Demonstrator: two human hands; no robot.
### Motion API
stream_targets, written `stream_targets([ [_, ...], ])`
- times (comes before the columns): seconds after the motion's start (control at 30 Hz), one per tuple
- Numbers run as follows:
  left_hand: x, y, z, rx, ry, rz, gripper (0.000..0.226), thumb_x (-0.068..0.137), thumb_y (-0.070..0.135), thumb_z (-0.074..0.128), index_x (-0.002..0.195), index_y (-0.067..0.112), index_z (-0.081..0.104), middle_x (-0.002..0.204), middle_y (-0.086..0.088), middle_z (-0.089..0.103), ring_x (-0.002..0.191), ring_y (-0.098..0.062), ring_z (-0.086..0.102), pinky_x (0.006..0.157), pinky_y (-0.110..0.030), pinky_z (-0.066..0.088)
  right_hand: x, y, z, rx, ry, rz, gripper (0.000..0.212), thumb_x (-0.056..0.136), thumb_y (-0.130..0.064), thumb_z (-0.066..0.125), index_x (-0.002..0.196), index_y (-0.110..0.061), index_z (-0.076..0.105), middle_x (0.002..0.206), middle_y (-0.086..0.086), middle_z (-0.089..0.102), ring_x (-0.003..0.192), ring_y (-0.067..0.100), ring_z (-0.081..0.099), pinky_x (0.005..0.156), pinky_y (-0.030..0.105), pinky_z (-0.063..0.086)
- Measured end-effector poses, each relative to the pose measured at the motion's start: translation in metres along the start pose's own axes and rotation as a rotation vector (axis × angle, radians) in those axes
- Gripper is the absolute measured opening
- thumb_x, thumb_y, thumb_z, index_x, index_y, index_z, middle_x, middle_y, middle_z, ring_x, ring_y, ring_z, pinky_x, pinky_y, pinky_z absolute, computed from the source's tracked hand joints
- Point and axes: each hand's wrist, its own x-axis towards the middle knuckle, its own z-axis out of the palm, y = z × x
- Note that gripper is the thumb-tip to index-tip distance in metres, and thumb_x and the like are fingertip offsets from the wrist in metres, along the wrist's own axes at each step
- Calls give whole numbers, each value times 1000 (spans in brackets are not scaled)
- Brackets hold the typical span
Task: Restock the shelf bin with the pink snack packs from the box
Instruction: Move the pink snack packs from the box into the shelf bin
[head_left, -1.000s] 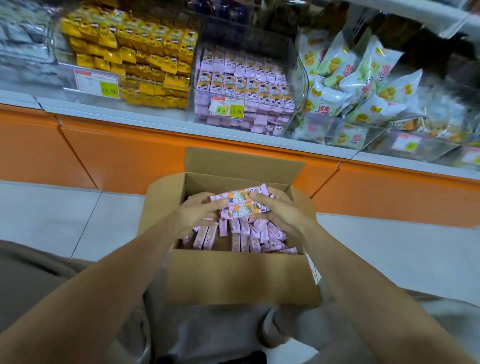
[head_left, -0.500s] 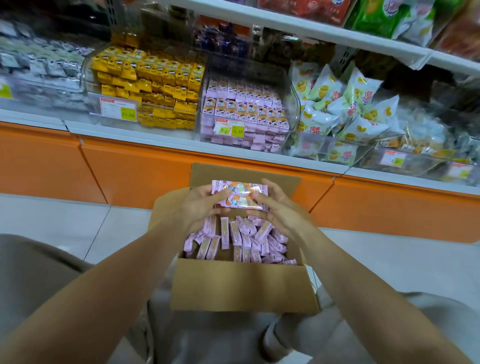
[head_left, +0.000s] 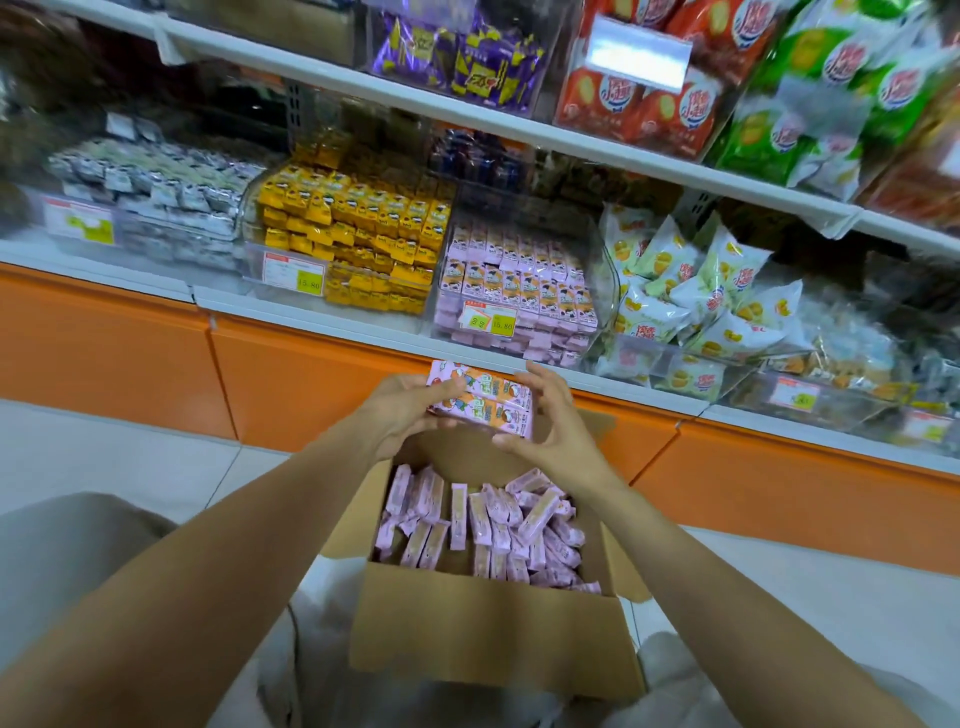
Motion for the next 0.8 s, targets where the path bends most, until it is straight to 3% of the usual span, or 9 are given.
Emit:
stream_targets([
  [0.07, 6, 15, -1, 12, -15, 26, 24, 81, 18, 75, 93, 0, 67, 97, -11, 70, 79, -15, 65, 63, -22, 58, 10, -14, -11, -91, 10, -129, 62, 83, -35, 73, 138, -31, 43, 142, -11, 39, 129, 3, 38, 106, 19, 33],
  [0.2, 23, 53, 2, 35, -42, 74, 25, 80, 20, 75, 89, -2, 68, 90, -12, 72, 76, -18, 65, 61, -22, 57, 40, -29, -33, -222, 71, -284, 47, 85, -31, 72, 129, -29, 54, 126, -8, 55, 117, 8, 48, 95, 23, 40],
  [0.3, 42, 80, 9, 147, -15, 228, 45, 85, 30, 72, 112, -4, 63, 99, -12, 67, 72, -20, 64, 68, -30, 59, 71, -33, -47, -238, 153, -356, 40, 84, -30, 71, 122, -25, 58, 118, -10, 58, 108, 4, 52, 89, 20, 41],
  [0.37, 60, 94, 10, 403, 155, 471, 45, 91, 35, 65, 123, 6, 53, 103, -3, 59, 77, -19, 62, 73, -34, 57, 96, -34, -54, -187, 269, -332, 33, 83, -30, 69, 115, -24, 61, 114, -11, 61, 105, 3, 54, 86, 18, 42],
  [0.43, 80, 105, 4, 881, 410, 851, 42, 93, 35, 58, 127, 11, 51, 118, -7, 55, 105, -22, 55, 87, -39, 48, 125, -32, -58, -126, 383, -233, 26, 83, -26, 70, 107, -26, 61, 110, -10, 63, 104, 5, 56, 85, 14, 41],
  [0.5, 104, 108, -6, 1290, 458, 1073, 48, 94, 36, 49, 135, 11, 50, 139, -11, 48, 132, -29, 41, 106, -48, 36, 158, -24, -59, -117, 463, -112, 22, 83, -26, 71, 102, -27, 59, 104, -10, 63, 97, 7, 57, 81, 11, 41],
  [0.57, 128, 104, -15, 1603, 371, 1022, 59, 98, 43, 33, 149, 13, 32, 157, -10, 27, 147, -29, 18, 119, -49, 16, 193, -12, -58, -125, 511, -7, 25, 81, -34, 71, 102, -26, 61, 101, -7, 65, 90, 9, 57, 80, 22, 46],
  [0.63, 147, 92, -21, 1722, 359, 940, 63, 99, 45, 15, 153, 12, 15, 161, -9, 12, 150, -26, 4, 121, -47, 4, 228, -1, -56, -159, 533, 42, 34, 76, -42, 69, 104, -23, 63, 102, 1, 66, 89, 13, 59, 78, 30, 48],
  [0.8, 165, 75, -25, 1705, 465, 999, 59, 99, 34, 23, 152, 8, 22, 159, -12, 21, 148, -27, 16, 120, -48, 13, 306, 11, -36, -288, 511, 116, 52, 76, -52, 68, 111, -14, 62, 108, 13, 64, 100, 30, 60, 83, 38, 48],
])
